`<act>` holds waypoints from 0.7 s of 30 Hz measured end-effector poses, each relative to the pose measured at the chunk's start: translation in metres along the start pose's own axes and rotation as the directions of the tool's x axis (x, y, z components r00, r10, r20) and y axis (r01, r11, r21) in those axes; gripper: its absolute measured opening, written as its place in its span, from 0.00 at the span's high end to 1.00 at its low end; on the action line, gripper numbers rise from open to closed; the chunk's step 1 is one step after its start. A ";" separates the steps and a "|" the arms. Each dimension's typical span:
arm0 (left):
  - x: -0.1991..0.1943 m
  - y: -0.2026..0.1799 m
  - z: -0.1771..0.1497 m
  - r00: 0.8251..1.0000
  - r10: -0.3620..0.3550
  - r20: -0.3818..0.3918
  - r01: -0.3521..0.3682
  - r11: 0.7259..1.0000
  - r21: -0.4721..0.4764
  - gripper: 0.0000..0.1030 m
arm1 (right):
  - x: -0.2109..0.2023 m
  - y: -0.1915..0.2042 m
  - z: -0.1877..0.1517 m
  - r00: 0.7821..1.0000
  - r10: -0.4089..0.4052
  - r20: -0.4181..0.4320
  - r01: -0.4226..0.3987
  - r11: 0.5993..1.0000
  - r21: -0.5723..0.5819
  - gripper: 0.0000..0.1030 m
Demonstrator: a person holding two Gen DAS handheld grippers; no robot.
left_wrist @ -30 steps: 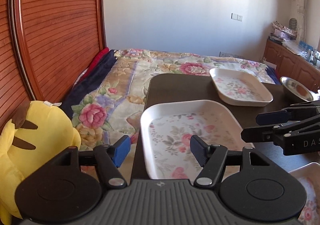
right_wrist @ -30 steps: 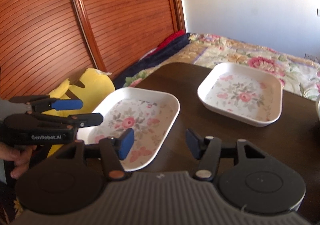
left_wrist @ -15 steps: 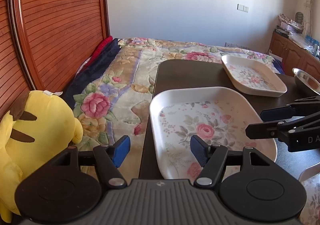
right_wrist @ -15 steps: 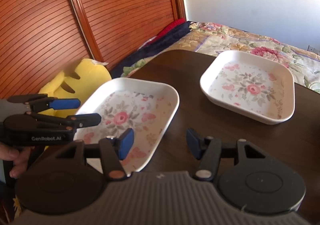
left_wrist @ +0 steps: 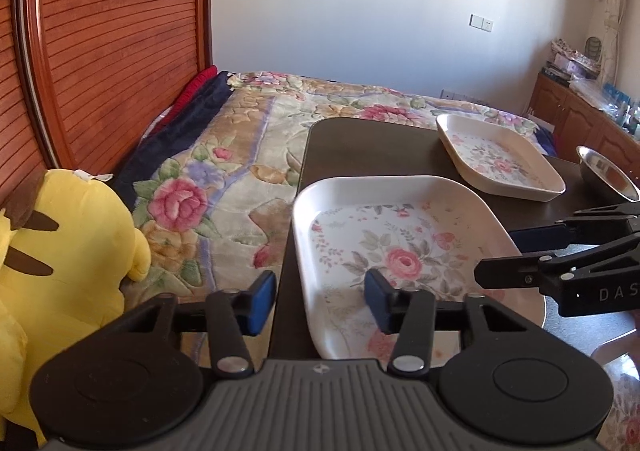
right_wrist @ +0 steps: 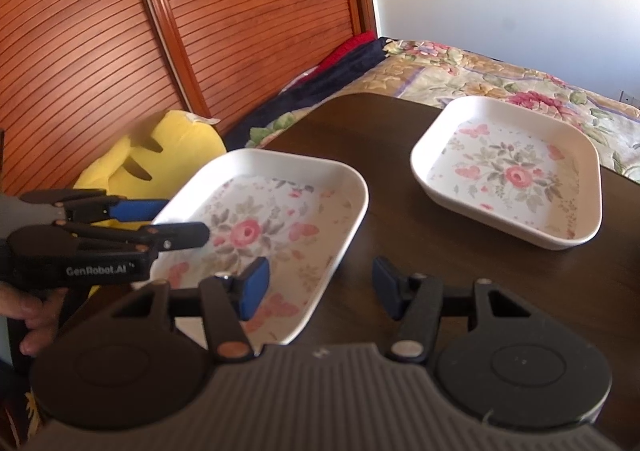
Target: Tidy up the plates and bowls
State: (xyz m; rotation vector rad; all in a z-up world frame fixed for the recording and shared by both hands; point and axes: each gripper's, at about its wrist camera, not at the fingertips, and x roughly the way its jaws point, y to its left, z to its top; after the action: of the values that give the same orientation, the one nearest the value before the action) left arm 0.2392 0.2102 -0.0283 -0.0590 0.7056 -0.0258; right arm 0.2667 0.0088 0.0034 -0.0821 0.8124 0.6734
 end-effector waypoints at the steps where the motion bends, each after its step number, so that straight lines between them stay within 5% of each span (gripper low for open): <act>1: -0.001 -0.001 0.000 1.000 0.009 0.002 -0.009 1.000 0.004 0.62 | 0.000 0.001 0.000 1.000 0.001 -0.001 -0.001 1.000 -0.003 0.48; 3: -0.002 -0.001 0.000 1.000 -0.007 0.001 0.007 1.000 0.000 0.76 | 0.000 0.001 0.000 1.000 0.006 -0.003 -0.006 1.000 -0.005 0.51; 21: -0.018 -0.019 -0.002 0.999 0.035 0.027 -0.037 0.998 0.055 0.88 | -0.008 0.002 -0.003 0.999 -0.025 0.026 0.025 0.999 -0.020 0.68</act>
State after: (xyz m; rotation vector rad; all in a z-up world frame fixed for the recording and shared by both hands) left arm 0.2239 0.1920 -0.0165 0.0064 0.6796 -0.0100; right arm 0.2593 0.0054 0.0078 -0.1016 0.7787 0.6577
